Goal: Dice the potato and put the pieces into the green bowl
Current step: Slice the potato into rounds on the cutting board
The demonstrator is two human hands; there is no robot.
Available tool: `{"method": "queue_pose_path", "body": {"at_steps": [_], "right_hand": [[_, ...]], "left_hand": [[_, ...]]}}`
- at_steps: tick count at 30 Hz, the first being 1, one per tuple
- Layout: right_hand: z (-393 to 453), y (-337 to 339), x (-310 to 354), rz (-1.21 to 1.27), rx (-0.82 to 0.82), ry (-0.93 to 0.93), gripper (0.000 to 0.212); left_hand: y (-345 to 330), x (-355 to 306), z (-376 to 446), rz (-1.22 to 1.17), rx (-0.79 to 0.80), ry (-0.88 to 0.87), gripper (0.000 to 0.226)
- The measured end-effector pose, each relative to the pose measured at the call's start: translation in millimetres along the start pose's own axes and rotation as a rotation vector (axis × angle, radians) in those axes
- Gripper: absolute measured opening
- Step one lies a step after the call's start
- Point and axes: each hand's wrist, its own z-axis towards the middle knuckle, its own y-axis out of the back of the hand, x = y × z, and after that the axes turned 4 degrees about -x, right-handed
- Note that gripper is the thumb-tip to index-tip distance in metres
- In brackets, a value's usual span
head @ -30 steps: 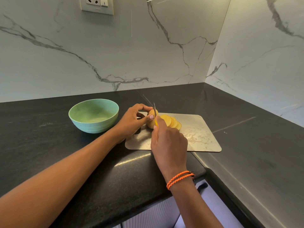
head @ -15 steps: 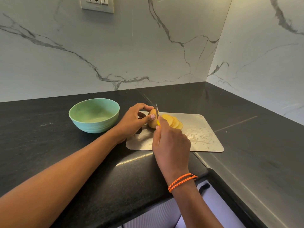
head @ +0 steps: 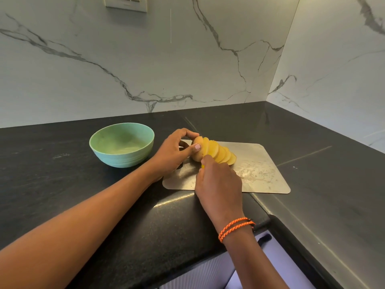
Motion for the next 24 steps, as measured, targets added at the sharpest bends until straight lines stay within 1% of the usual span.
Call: {"method": "queue_pose_path", "body": {"at_steps": [5,9,13,15,17,19,21,22,24], "right_hand": [[-6.7,5.0,-0.8,0.011,-0.004,0.017,0.024],[-14.2,11.1,-0.7,0.035,0.012,0.009,0.025],[-25.8,17.2,-4.5,0.055,0.038,0.004,0.028],[-34.0,20.0,-7.5,0.078,0.040,-0.014,0.033],[-38.7,22.5,-9.2,0.118,-0.003,-0.049,0.036],[-36.1,22.0,-8.4,0.132,-0.099,-0.065,0.036],[-26.3,18.1,-4.9,0.122,-0.191,-0.052,0.032],[-19.6,15.4,-2.7,0.121,-0.215,-0.041,0.029],[-6.5,10.1,0.8,0.118,-0.213,-0.018,0.024]], "left_hand": [[-0.7,-2.0,-1.5,0.013,0.013,-0.019,0.025],[-5.6,-2.1,-0.4,0.066,-0.036,-0.022,0.024],[-7.6,-3.1,2.4,0.089,-0.089,0.032,0.026],[-7.9,-3.9,1.8,0.094,-0.079,0.045,0.027],[-7.9,-3.8,-0.1,0.081,-0.054,0.028,0.025],[-6.0,-3.9,-1.6,0.045,-0.031,0.015,0.023],[-3.1,-5.1,-2.6,0.003,-0.014,0.019,0.025],[-1.9,-5.9,-3.0,-0.021,-0.009,0.024,0.026],[-1.4,-7.4,-4.4,-0.061,-0.014,0.036,0.028]]}}
